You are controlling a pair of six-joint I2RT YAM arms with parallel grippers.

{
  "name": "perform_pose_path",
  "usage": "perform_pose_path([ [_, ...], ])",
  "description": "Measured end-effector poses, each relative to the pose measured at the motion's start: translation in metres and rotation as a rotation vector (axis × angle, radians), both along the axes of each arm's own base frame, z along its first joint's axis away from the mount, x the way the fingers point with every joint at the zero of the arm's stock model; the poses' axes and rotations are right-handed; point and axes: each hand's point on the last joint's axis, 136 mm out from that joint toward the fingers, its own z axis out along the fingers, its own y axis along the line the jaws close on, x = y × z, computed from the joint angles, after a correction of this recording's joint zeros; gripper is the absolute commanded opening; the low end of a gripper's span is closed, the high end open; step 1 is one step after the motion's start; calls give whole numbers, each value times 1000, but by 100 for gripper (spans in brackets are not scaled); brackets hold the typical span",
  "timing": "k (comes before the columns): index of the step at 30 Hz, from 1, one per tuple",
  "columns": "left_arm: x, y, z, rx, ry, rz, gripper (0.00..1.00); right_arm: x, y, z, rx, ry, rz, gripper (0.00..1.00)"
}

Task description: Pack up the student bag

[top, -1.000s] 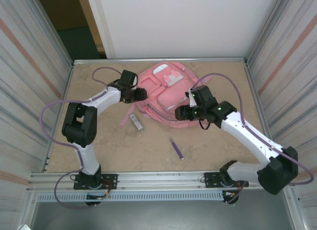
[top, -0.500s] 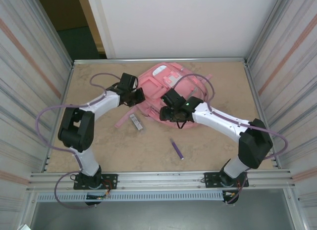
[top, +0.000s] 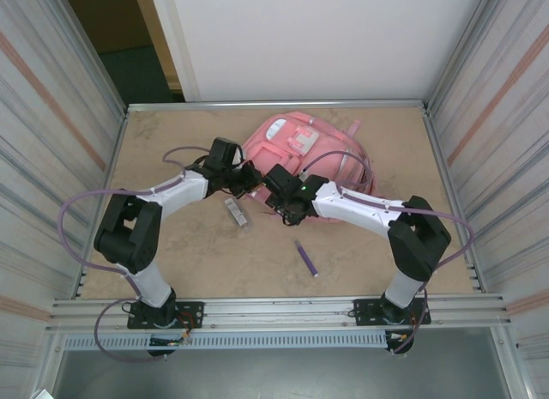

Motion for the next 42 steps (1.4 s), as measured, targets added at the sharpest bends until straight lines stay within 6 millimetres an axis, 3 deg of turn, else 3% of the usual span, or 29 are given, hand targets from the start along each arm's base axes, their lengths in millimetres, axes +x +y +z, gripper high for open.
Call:
perform_pose_path([
  [8, -9, -10, -2, -57, 34, -10, 0, 27, 7, -15, 16, 0, -99, 42],
  [11, -13, -14, -1, -71, 37, -20, 0, 31, 6, -22, 26, 16, -126, 33],
  [18, -15, -13, 0, -73, 34, -20, 0, 33, 1, -20, 21, 6, -153, 24],
  [22, -16, -10, -3, -65, 33, -21, 0, 30, -12, -10, 31, -8, -167, 17],
  [30, -15, -6, -6, -40, 11, -32, 0, 27, -65, 12, 93, -33, -218, 19],
  [33, -16, -6, -8, -41, 12, -32, 0, 36, -78, 11, 85, -40, -135, 24],
  [38, -18, -5, -9, -41, 14, -33, 0, 25, -64, 21, -13, -77, 262, 42],
  [42, -20, -5, 2, -53, -3, -37, 0, 5, -35, 64, -115, -141, 553, 43],
])
